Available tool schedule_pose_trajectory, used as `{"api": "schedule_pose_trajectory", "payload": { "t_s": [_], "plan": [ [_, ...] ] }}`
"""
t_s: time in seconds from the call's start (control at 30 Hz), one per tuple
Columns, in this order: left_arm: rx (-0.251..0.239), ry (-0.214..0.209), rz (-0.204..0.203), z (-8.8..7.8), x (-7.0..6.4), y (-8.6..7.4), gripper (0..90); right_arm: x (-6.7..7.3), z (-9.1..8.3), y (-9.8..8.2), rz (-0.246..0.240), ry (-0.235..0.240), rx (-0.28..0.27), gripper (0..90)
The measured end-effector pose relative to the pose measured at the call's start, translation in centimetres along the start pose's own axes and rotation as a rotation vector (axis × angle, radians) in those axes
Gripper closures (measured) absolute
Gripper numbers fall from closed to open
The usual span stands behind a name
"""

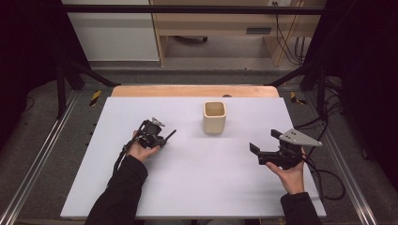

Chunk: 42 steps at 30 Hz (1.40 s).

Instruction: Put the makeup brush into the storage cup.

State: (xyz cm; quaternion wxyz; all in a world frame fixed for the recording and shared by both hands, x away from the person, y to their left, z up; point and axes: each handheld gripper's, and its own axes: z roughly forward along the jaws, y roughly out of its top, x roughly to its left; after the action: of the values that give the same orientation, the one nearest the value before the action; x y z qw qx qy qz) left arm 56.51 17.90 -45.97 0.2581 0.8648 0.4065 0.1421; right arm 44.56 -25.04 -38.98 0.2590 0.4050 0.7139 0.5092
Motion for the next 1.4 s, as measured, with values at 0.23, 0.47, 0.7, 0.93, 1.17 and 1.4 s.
{"api": "schedule_pose_trajectory", "payload": {
  "t_s": [0.23,0.47,0.7,0.93,1.17,1.4],
  "plan": [
    [0.005,0.011,-0.012,0.00,-0.17,0.08,83.1,0.02,0.00,0.00,0.002,0.001,0.001,3.8],
    [0.010,0.010,-0.037,-0.05,-0.19,0.08,83.6,0.00,0.00,0.00,0.001,0.001,0.001,3.8],
    [0.015,-0.002,-0.029,-0.20,-0.18,0.15,79.0,0.02,0.05,0.00,0.000,0.002,0.001,3.8],
    [0.062,-0.001,0.017,-0.81,0.08,0.70,72.9,0.02,0.07,-0.01,0.000,0.002,0.002,3.8],
    [0.106,-0.021,0.029,-0.74,0.24,0.80,71.4,-0.02,0.03,0.00,-0.001,0.004,0.001,3.8],
    [0.138,-0.041,0.032,-0.56,0.46,0.70,74.5,0.02,0.10,0.00,0.002,0.005,0.005,3.7]
  ]
}}
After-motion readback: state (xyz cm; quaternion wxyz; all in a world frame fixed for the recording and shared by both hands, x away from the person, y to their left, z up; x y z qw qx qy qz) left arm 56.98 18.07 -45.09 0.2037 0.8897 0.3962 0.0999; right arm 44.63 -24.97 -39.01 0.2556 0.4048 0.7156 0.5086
